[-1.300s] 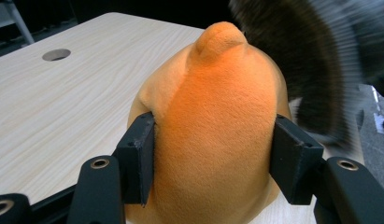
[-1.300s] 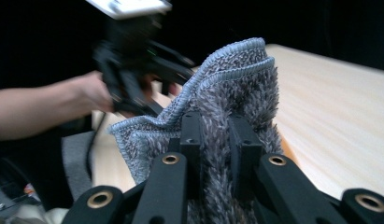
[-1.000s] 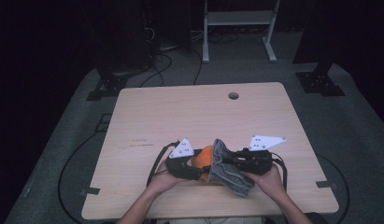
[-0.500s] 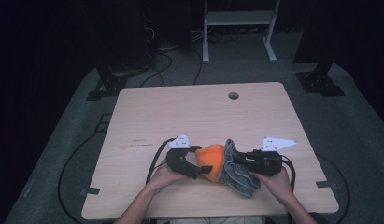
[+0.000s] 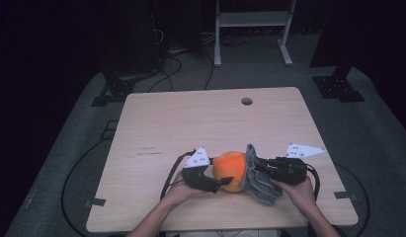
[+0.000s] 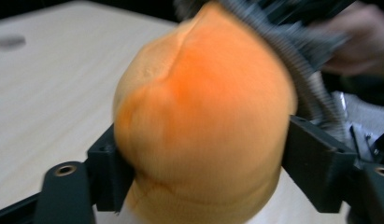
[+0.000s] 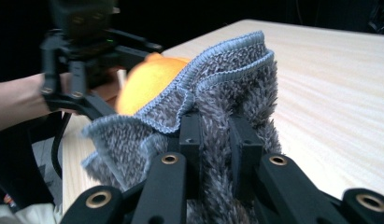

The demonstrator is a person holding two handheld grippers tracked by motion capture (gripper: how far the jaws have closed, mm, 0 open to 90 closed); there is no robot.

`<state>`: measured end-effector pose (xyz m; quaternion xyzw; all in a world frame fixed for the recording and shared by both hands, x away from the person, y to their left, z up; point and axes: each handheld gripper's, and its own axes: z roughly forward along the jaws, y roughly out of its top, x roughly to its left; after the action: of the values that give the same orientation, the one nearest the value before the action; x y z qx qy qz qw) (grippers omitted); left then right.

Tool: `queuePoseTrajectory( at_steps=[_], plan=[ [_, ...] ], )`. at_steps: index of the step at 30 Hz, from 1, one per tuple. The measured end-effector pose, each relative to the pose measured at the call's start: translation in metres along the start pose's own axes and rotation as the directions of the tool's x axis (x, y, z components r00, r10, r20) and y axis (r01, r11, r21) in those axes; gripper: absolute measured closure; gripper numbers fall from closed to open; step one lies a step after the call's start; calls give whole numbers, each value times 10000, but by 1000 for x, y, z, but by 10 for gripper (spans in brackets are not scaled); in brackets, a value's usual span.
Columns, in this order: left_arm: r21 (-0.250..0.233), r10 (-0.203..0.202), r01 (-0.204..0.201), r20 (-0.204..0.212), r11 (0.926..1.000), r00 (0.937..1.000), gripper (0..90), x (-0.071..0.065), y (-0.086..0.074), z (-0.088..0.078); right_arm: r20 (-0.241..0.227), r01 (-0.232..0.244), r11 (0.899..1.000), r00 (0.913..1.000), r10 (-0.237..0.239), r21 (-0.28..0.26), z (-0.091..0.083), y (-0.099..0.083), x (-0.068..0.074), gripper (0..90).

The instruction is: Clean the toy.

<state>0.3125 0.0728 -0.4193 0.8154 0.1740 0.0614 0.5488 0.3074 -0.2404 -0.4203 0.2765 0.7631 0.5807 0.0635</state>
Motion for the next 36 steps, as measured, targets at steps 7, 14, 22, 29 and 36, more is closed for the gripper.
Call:
queuePoseTrajectory(
  at_steps=[7, 14, 22, 29, 36],
  plan=[
    [462, 72, -48, -531, 9989, 9986, 314, 4, 1, -15, -254, -18, 9999, 9997, 21, 129, 15, 5, 1, 775],
    [538, -289, 340, -931, 9980, 9952, 349, 5, -2, -6, -210, 1112, 9929, 9937, -1104, 424, 23, 18, 21, 778],
    [379, -129, 178, -1250, 9991, 9921, 354, -3, -6, 0, -626, 2366, 9681, 9707, -2319, 823, 42, 39, 41, 778],
    [465, 274, -250, -528, 9986, 9982, 297, -4, -5, 0, 115, 1377, 9869, 9902, -1392, 840, 21, 30, 7, 778],
    [507, 1012, -990, -432, 9938, 9939, 343, -12, -8, 7, -314, 1345, 9863, 9908, -1320, 955, 14, 26, 13, 779]
  ],
)
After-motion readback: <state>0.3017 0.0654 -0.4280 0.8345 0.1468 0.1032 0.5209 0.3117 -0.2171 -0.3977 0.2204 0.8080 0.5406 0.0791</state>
